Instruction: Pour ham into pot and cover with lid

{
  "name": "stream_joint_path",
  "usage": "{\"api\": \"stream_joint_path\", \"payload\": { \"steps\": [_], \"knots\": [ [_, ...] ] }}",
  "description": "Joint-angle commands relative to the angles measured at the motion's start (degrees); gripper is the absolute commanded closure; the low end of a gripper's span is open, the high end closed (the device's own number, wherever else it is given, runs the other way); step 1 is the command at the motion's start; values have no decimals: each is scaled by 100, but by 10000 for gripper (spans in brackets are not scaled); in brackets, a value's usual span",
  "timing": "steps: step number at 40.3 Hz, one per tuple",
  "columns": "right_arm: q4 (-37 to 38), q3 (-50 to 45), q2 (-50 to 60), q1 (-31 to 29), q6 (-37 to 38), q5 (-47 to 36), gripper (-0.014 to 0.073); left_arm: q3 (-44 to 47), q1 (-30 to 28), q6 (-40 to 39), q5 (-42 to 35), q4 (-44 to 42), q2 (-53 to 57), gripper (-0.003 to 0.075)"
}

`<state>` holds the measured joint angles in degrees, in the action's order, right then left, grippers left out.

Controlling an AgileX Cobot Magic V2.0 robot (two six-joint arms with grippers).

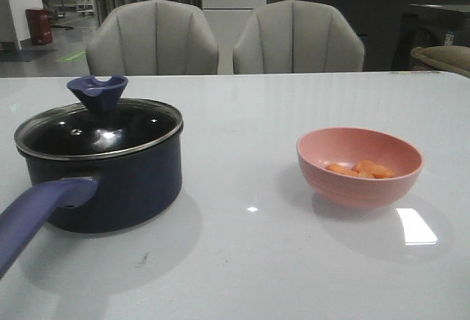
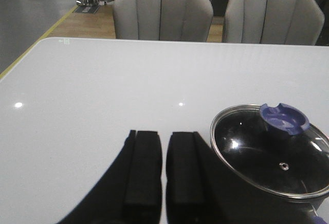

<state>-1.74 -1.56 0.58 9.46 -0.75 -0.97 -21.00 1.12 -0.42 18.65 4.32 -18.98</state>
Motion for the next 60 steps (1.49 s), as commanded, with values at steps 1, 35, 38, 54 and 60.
{"api": "stream_joint_path", "payload": {
  "steps": [1,35,38,54,60],
  "knots": [
    [2,32,113,-40,-45,-525,435,-177,6,-31,-423,45,-136,589],
    [2,32,113,-40,-45,-525,435,-142,6,-31,-365,35,-170,168],
    [2,32,113,-40,-45,-525,435,-142,6,-31,-365,35,-170,169],
    [2,32,113,-40,-45,-525,435,-1186,6,-31,862,264,-1059,164],
    [2,32,113,-40,-45,-525,435,-1815,6,-31,1244,241,-1834,164]
  ]
}}
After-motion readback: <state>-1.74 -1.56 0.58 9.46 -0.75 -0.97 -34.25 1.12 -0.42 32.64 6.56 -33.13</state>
